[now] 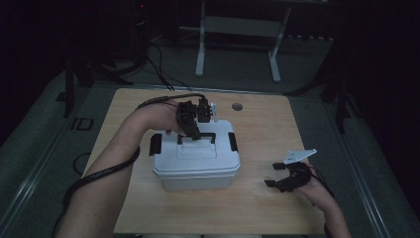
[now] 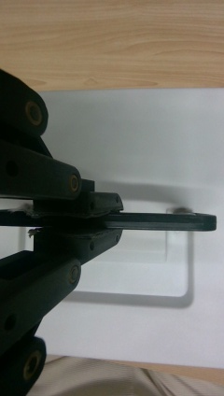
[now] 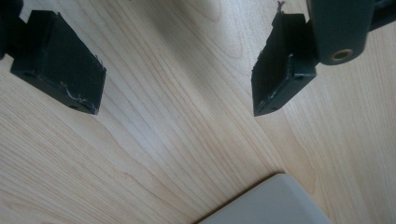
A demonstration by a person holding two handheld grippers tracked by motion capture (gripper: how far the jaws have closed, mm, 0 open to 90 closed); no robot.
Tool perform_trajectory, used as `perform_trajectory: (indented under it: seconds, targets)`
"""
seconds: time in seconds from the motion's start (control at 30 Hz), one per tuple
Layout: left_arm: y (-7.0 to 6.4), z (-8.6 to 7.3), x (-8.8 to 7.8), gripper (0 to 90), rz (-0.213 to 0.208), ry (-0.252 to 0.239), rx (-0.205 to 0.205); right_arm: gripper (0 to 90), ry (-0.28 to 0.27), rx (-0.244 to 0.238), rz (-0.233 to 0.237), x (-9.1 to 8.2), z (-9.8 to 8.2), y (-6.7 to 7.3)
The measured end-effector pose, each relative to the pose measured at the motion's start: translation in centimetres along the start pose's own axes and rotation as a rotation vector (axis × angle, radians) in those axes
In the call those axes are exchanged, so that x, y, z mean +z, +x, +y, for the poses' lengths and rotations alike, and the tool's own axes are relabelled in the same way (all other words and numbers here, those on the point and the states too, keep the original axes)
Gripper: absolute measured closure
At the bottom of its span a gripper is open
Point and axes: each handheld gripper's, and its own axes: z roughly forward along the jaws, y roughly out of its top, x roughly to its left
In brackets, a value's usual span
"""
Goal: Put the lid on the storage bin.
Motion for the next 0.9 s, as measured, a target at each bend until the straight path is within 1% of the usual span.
perform_trajectory:
  seconds: [0.13,0.17,0.23,0.3,0.33,0.37,0.4,0.43,0.47,0.5,0.53,0.67,0.7,0.73,0.8,0.83,0.87,0.9]
  targets:
    - [0.1,0.2,0.8,83.4,-0.009,-0.005,0.002,17.6,0.008,-0.009,0.002,0.2,0.2,0.2]
    - [0.1,0.2,0.9,83.4,-0.018,-0.008,0.0,17.6,0.01,-0.012,0.002,0.3,0.2,0.3]
    - [0.3,0.1,1.1,83.3,-0.019,-0.014,-0.009,17.6,0.01,-0.012,0.003,0.4,0.2,0.4]
    - [0.4,0.1,1.3,83.4,-0.025,-0.008,-0.014,17.6,0.013,-0.012,0.006,0.5,0.2,0.4]
    - [0.2,0.1,1.6,83.4,-0.02,0.009,-0.002,17.6,0.028,-0.023,0.006,0.7,0.3,0.6]
    - [0.2,0.0,1.6,83.4,-0.014,-0.001,-0.002,17.6,0.032,-0.025,0.007,0.8,0.3,0.6]
    - [0.3,-0.1,1.6,83.4,-0.018,-0.004,-0.012,17.6,0.033,-0.028,0.008,0.9,0.3,0.7]
    - [0.3,-0.1,1.6,83.4,-0.018,-0.004,-0.012,17.6,0.032,-0.027,0.009,0.9,0.3,0.7]
    - [0.3,-0.3,1.7,83.3,-0.016,0.011,-0.009,17.6,0.032,-0.028,0.009,0.9,0.3,0.7]
    - [0.3,-0.4,1.9,83.3,-0.021,0.01,-0.02,17.6,0.032,-0.027,0.008,0.9,0.3,0.7]
    - [0.3,-0.6,2.0,83.3,-0.021,0.015,-0.018,17.5,0.03,-0.026,0.01,1.0,0.3,0.7]
    - [0.3,-1.0,2.1,83.2,-0.025,-0.011,-0.03,17.6,0.033,-0.028,0.011,1.1,0.4,0.8]
    - [0.3,-1.0,2.1,83.2,-0.025,-0.011,-0.03,17.6,0.033,-0.028,0.011,1.1,0.4,0.8]
    - [0.4,-1.1,2.1,82.9,-0.027,-0.019,-0.041,17.5,0.033,-0.029,0.01,1.1,0.5,0.8]
    - [0.5,-1.2,2.1,82.3,-0.016,-0.024,-0.039,17.6,0.03,-0.03,0.013,1.2,0.5,0.8]
    - [0.6,-1.2,2.1,81.5,-0.005,-0.025,-0.041,17.6,0.03,-0.03,0.013,1.2,0.5,0.8]
    - [0.6,-1.3,2.2,74.6,0.016,-0.021,-0.042,17.6,0.029,-0.03,0.013,1.2,0.5,0.8]
    - [0.6,-1.5,2.3,63.6,0.056,-0.024,-0.022,17.5,0.027,-0.03,0.014,1.2,0.5,0.8]
